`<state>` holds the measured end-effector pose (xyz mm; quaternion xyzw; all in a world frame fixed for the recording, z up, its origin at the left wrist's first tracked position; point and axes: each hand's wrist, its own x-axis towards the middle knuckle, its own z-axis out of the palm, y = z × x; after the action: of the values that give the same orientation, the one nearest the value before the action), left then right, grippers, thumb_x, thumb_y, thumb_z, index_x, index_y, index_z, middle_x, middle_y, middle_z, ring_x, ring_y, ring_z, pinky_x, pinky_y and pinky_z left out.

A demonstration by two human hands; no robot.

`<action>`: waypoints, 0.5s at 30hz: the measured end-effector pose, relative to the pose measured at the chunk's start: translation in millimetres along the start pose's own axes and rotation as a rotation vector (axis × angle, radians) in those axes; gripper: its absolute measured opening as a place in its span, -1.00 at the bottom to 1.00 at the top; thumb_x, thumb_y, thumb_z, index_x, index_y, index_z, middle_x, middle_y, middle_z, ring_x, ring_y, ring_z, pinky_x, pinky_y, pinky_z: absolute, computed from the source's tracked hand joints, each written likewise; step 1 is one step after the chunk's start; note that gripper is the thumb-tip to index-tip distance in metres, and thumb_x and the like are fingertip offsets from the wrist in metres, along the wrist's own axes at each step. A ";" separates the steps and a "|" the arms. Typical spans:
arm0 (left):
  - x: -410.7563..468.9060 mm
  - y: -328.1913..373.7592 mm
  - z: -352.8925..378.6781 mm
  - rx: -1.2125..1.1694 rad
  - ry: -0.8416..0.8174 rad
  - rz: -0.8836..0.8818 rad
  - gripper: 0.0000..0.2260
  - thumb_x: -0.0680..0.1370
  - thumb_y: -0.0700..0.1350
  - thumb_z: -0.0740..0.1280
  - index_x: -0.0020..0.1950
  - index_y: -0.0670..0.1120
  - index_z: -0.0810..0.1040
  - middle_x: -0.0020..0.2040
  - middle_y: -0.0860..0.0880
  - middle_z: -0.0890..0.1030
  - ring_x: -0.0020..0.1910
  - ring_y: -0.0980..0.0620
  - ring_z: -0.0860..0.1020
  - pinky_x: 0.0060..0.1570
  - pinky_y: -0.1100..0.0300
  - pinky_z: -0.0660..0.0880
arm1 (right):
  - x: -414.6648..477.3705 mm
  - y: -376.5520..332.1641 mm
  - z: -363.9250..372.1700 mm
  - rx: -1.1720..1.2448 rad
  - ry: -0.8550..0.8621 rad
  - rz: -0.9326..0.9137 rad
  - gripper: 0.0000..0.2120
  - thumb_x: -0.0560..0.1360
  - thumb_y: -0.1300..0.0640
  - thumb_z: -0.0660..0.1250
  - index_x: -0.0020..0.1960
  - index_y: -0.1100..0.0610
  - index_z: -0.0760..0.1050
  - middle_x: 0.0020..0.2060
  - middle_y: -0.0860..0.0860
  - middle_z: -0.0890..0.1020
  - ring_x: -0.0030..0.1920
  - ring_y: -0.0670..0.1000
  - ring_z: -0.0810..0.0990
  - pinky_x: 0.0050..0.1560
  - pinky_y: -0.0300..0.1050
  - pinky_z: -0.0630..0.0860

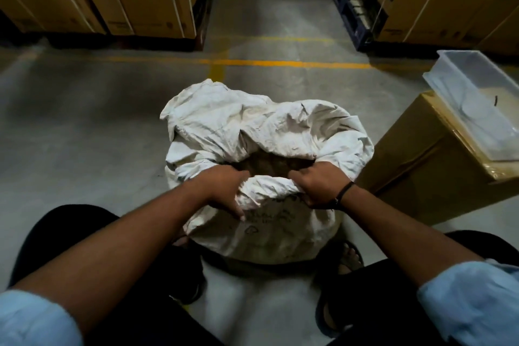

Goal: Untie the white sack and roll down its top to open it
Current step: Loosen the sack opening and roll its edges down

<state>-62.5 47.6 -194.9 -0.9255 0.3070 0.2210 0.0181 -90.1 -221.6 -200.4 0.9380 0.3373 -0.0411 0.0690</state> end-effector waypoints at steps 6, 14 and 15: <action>-9.0 -32.7 -9.1 0.066 0.190 -0.134 -0.41 0.27 0.27 0.45 0.26 0.15 0.51 0.13 0.04 0.65 0.11 -0.05 0.60 0.05 0.08 0.49 | -12.9 15.2 1.5 0.016 -0.014 0.115 -0.68 0.40 -0.06 0.32 0.09 0.06 0.40 -0.13 0.05 0.66 -0.18 0.22 0.64 -0.26 -0.01 0.53; -11.1 7.3 -19.3 0.189 0.176 -0.017 -0.60 0.43 0.04 0.36 0.24 -0.01 0.48 0.08 -0.06 0.63 0.12 -0.13 0.57 0.12 0.03 0.45 | 26.6 -41.6 -28.2 0.259 -0.056 0.114 -0.01 0.24 -0.45 0.37 0.49 0.02 0.15 0.33 0.05 0.48 0.24 0.13 0.52 0.14 0.03 0.51; -11.2 11.3 -19.7 0.194 0.167 -0.019 -0.56 0.45 0.03 0.35 0.31 -0.03 0.46 0.09 -0.08 0.63 0.13 -0.14 0.57 0.12 0.03 0.43 | 35.0 -53.5 -24.7 0.280 -0.054 0.111 0.00 0.26 -0.39 0.41 0.50 0.02 0.09 0.33 0.06 0.48 0.20 0.15 0.55 0.07 0.03 0.53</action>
<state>-69.2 41.4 -171.3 -0.9375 0.3186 0.1121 0.0837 -96.6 -154.9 -185.8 0.9542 0.2738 -0.1090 -0.0513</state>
